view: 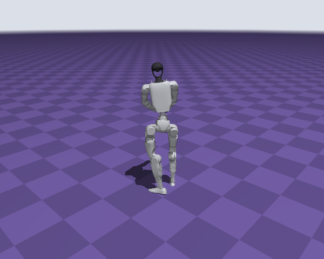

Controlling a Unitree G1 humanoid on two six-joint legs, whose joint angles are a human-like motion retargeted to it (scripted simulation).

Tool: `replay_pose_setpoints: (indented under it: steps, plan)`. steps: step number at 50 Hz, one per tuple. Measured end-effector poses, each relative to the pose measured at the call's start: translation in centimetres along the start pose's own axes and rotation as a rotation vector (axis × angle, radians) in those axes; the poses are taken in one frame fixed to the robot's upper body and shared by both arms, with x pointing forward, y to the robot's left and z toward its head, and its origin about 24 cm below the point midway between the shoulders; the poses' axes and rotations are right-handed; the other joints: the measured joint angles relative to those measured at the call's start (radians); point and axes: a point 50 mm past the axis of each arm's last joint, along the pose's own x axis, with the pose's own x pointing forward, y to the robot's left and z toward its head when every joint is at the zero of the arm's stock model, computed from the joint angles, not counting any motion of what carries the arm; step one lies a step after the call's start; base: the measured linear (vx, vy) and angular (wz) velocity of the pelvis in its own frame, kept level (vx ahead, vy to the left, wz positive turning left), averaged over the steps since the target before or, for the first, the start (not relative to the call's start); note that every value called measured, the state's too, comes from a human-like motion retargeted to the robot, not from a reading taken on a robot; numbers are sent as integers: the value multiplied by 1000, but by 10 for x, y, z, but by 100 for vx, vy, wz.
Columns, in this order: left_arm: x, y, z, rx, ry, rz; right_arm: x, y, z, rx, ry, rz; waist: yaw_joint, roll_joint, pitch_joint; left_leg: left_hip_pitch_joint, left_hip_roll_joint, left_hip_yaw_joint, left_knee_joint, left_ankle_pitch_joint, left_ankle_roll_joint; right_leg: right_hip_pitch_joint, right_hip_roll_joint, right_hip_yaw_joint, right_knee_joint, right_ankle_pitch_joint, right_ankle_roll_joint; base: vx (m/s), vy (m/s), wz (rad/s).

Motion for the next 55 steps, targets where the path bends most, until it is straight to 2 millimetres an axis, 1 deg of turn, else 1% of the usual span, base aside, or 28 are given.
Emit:
replay_pose_setpoints:
  steps: [5,13,22,33,35,39,48,51,55]
  plan:
    - [2,-3,10,-65,-26,21,-3,5,3,113,-22,7,-3,6,-4,-18,13,-13,18,24,3,-8,17,26,-27,11,3,6,-5,-39]
    - [-1,-4,16,-145,-53,89,-6,2,-4,225,4,-33,6,14,-10,-22,15,-33,11,66,8,-5,34,57,-60,23,8,6,-2,-27]
    - [-4,-5,20,-181,-68,152,-7,-2,-9,304,28,-97,7,16,-16,-11,9,-34,10,104,21,4,35,77,-75,26,12,2,0,-9]
    - [-12,-4,24,-212,-105,238,-13,-5,-13,482,35,-157,9,18,-16,-1,1,-28,27,136,45,18,21,84,-85,30,25,0,0,0]
    - [-15,-1,25,-216,-125,264,-16,-2,-11,522,25,-147,11,19,-17,0,-1,-24,31,141,51,21,17,83,-89,32,29,0,0,0]
    - [-26,9,25,-236,-168,344,-20,4,1,602,-33,-107,18,22,-21,3,-7,-15,36,155,65,28,8,81,-101,39,38,0,0,0]
    - [-66,43,14,-296,-208,573,-35,8,35,729,-197,20,36,28,-43,8,-21,6,42,177,96,44,-7,83,-134,61,57,0,0,0]
    - [-75,53,13,-288,-224,616,-39,12,39,766,-214,71,37,31,-53,9,-23,7,46,183,105,48,-11,85,-143,68,60,0,0,0]
    - [-81,64,16,-251,-263,627,-42,18,36,823,-188,135,32,34,-66,8,-23,3,54,192,113,53,-14,88,-152,76,63,0,0,0]
